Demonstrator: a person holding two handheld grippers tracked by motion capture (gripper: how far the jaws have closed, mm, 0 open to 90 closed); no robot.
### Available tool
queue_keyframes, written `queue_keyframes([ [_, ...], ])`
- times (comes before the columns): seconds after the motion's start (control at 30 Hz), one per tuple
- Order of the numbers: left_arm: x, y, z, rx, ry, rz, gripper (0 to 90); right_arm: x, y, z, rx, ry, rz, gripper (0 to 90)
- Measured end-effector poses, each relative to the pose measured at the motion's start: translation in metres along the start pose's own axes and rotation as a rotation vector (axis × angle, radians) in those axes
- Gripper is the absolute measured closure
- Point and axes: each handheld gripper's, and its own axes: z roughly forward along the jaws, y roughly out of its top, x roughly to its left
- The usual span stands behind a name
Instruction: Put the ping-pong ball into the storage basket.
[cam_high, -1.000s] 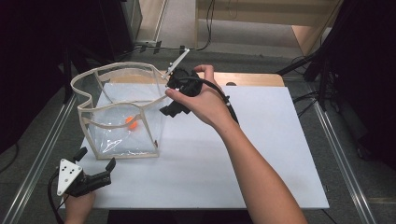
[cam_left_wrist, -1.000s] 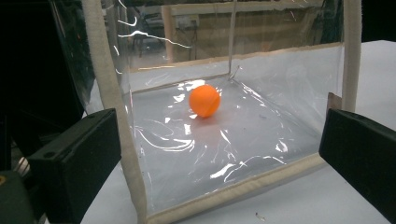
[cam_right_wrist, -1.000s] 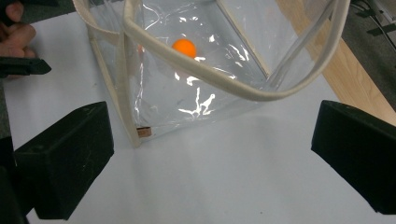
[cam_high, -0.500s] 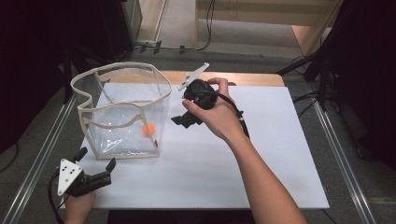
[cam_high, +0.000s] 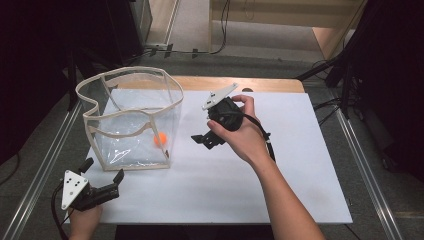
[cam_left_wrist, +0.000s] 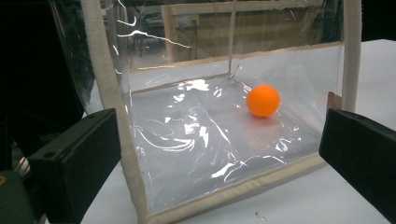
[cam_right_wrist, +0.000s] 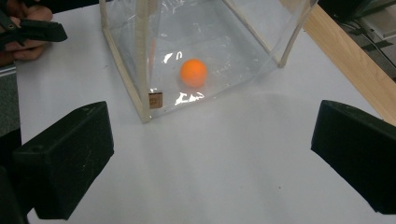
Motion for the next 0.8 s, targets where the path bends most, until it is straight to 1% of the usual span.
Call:
queue_keyframes([
  [0.07, 0.0, 0.0, 0.0, -0.001, -0.001, 0.0, 0.0, 0.0, -0.004, -0.002, -0.008, -0.002, 0.0, 0.0],
  [0.1, 0.0, 0.0, 0.0, 0.0, 0.0, 0.0, 0.0, 0.001, -0.006, -0.002, -0.003, -0.006, 0.004, 0.0],
  [0.23, 0.0, 0.0, 0.0, 0.0, -0.001, 0.001, 0.0, 0.002, -0.015, -0.003, -0.012, -0.012, -0.002, 0.0],
  [0.5, 0.0, 0.0, 0.0, 0.0, 0.0, 0.0, 0.0, 0.003, -0.034, -0.007, -0.037, -0.017, 0.026, 0.0],
  [0.63, 0.0, 0.0, 0.0, 0.0, 0.0, 0.0, 0.0, 0.003, -0.042, -0.011, -0.053, -0.023, 0.03, 0.0],
  [0.8, 0.0, 0.0, 0.0, 0.0, -0.001, 0.0, 0.0, 0.004, -0.051, -0.014, -0.059, -0.024, 0.036, 0.0],
])
